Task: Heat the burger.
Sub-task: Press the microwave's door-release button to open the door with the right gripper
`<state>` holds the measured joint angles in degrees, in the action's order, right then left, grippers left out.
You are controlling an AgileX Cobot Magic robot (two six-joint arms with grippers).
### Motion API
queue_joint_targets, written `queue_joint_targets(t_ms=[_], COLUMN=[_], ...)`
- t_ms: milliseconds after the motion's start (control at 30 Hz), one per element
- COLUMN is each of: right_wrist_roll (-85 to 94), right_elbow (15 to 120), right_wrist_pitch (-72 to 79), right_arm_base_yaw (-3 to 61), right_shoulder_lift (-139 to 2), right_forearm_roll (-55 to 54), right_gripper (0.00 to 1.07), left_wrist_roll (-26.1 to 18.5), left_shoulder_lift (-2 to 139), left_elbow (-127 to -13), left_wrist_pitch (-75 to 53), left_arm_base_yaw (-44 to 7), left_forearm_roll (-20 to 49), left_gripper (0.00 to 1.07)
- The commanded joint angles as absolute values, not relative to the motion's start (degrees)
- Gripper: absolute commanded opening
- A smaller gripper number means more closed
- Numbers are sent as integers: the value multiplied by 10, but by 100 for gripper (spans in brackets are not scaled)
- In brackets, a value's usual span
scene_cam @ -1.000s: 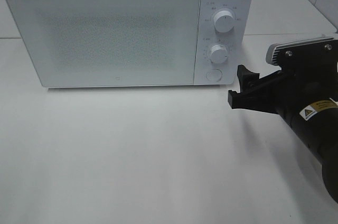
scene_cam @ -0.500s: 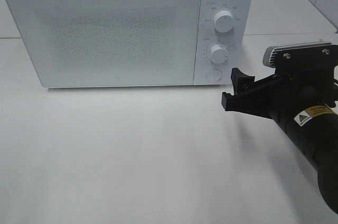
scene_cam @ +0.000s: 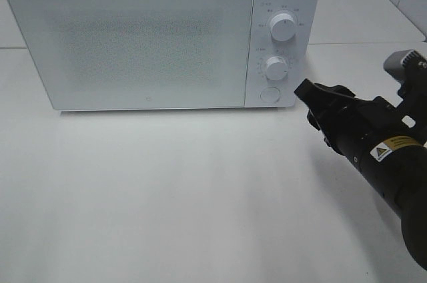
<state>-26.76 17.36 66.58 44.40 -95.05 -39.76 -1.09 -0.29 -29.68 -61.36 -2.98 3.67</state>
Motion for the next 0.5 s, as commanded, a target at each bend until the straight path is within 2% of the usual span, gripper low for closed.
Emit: queue_joint_targets(t_ms=[33, 233, 267, 333, 367, 433, 500], right_wrist_roll=[-427, -568, -615, -631, -666, -682, -704], right_elbow=[172, 172, 172, 172, 172, 172, 172], right_wrist_pitch=[665, 658, 650, 646, 638, 634, 630], right_arm_base_yaw=[445, 445, 445, 445, 445, 445, 445], right_shoulder_lift=[-950, -950, -950, -950, -950, -950, -950], right_forearm_roll=[-395, -395, -395, -395, -394, -394, -393], right_gripper=[26, 17, 13, 11, 5, 1, 0], left_wrist_roll=[-12, -12, -12, -12, -12, -12, -12], left_shoulder_lift=[-14, -14, -14, -14, -14, -14, -14], left_elbow=[-296, -296, -296, -296, -296, -296, -296], left_wrist_pitch=[-615, -615, -615, -615, -615, -615, -615], left_arm_base_yaw=[-33, -33, -33, -33, -33, -33, -33], left_forearm_roll=[38, 38, 38, 38, 38, 38, 38], left_gripper=[98, 98, 98, 98, 98, 98, 98])
